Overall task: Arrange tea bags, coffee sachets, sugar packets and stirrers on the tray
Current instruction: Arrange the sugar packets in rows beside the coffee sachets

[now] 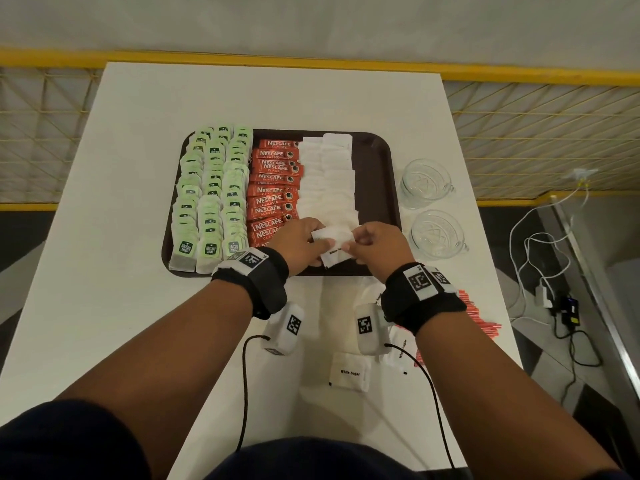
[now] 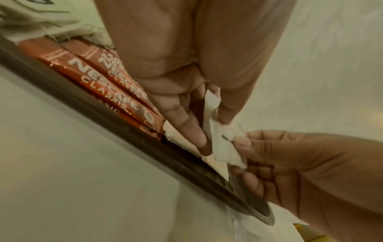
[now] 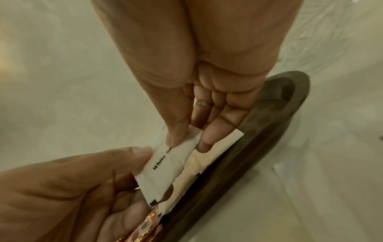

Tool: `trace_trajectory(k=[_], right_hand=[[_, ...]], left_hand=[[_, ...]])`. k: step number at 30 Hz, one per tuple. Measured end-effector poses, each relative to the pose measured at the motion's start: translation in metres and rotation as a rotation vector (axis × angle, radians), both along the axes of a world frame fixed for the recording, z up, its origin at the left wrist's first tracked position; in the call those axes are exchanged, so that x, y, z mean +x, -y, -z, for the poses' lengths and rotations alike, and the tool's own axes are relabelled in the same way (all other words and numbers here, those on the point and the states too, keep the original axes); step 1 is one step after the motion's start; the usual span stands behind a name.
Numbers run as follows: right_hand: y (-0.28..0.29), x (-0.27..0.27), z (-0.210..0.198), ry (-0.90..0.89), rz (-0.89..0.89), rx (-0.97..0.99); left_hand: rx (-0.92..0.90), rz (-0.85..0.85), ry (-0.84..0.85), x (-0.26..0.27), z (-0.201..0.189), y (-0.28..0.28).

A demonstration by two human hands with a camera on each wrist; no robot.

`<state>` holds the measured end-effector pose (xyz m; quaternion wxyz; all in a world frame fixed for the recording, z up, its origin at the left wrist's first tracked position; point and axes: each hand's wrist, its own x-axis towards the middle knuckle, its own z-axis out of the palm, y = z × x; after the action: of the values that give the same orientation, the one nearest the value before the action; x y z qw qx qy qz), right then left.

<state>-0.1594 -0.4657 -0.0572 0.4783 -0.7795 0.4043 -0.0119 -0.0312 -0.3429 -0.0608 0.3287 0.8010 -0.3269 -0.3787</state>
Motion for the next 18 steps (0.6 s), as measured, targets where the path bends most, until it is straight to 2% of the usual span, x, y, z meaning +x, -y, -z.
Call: trace_trajectory(k=[2, 4, 9, 14, 18], right_hand=[[0.000, -0.006, 0.001, 0.022, 0.052, 0.050], [0.001, -0.011, 0.004, 0.013, 0.088, 0.050], [0.003, -0.014, 0.013, -0.065, 0.134, -0.086], [0.002, -0.012, 0.014, -0.140, 0.141, -0.193], [0.001, -0.009, 0.018, -0.175, 0.151, -0.210]], left_hand=[[0.003, -0.012, -0.072, 0.000, -0.002, -0.001], [0.022, -0.020, -0.066, 0.002, -0.002, -0.002], [0.141, 0.116, 0.260, 0.009, 0.000, -0.006], [0.171, 0.109, 0.379, 0.007, 0.000, -0.003], [0.154, 0.090, 0.414, 0.006, -0.002, -0.001]])
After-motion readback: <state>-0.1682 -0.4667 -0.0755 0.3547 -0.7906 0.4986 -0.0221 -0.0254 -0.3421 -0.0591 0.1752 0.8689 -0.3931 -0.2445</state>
